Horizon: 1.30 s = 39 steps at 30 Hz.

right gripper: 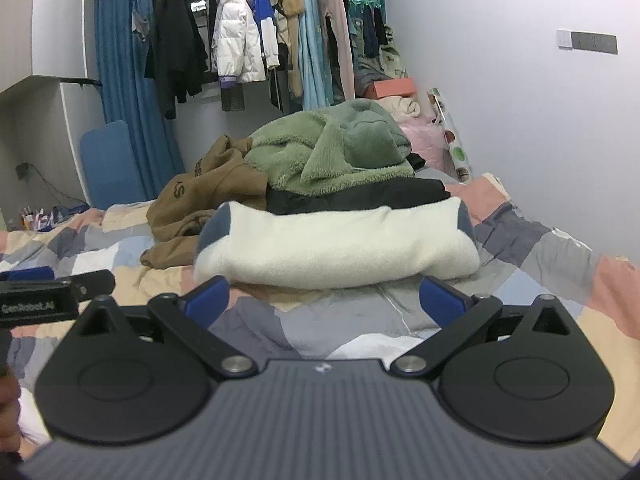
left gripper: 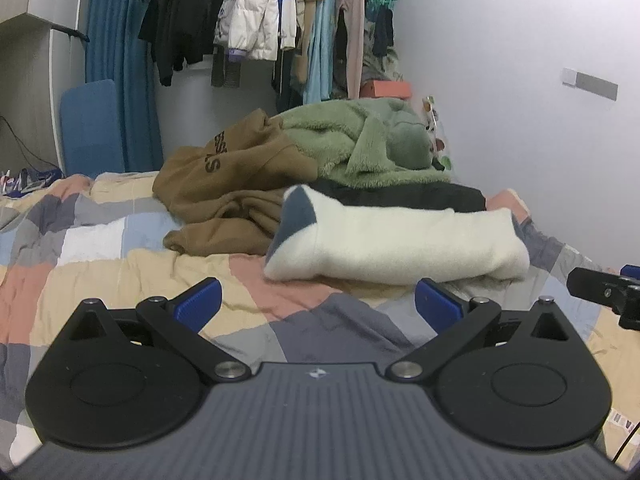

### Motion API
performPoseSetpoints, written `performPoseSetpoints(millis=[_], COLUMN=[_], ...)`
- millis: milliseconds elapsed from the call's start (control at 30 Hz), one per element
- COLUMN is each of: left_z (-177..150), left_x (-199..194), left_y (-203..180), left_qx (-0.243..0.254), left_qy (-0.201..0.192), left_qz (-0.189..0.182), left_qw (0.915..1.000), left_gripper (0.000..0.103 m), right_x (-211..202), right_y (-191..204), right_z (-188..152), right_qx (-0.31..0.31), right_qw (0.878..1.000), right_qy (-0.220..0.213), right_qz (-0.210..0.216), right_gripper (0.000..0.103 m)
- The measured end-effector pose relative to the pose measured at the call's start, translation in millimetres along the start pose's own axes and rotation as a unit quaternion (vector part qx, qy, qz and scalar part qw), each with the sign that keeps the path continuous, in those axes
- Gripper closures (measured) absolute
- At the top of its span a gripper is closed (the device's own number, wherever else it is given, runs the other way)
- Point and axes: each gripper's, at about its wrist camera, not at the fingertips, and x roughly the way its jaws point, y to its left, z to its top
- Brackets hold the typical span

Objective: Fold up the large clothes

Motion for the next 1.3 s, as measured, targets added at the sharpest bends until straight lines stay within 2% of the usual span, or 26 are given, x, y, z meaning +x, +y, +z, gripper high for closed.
performPoseSetpoints(millis=[133,233,367,767,833,933,1067,1300], left_z=[-1.5,-6.1,-16.1,-43.9,-47.7,-49.8,-41.8,-22.4], left_x=[3.2,12.6,37.2,95.5,101.4,103.1,89.8,55.2], left_y=[-0.8,-1.6,-0.5,11.4,14.1,18.7,21.3,19.8], left_qx=[0.000,0.007,0.019,0.008,0.002,-0.012,-0.024,-0.048], left_qy=[-0.002,-0.005,0.011,0.043,0.053,0.061,0.039,0.011], left_qz=[0.004,0.028,0.081,0.135,0.132,0.122,0.110,0.058], left_qw=[1.0000,0.9996,0.9965,0.9899,0.9898,0.9906,0.9929,0.9971], left_gripper=[0.000,0.000,0.000,0.000,0.000,0.000,0.000,0.000], right_x=[0.6,-2.1,-7.5,-28.0,-33.1,-36.2,-33.7,-22.8], right_y=[-2.4,-3.5,-0.5,29.7,40.8,55.8,53.4,27.8], right_z=[0.9,3.3,6.3,8.4,7.9,7.8,10.7,10.4], right_qx=[0.009,0.018,0.026,0.042,0.032,0.006,0.011,0.014], right_qw=[1.000,1.000,1.000,0.997,0.995,0.996,0.996,0.999], right_qy=[0.003,-0.001,-0.002,0.019,0.022,0.016,0.009,-0.004], right_qz=[0.003,0.007,0.014,0.066,0.086,0.092,0.084,0.041], right_gripper=[0.000,0.000,0.000,0.000,0.000,0.000,0.000,0.000])
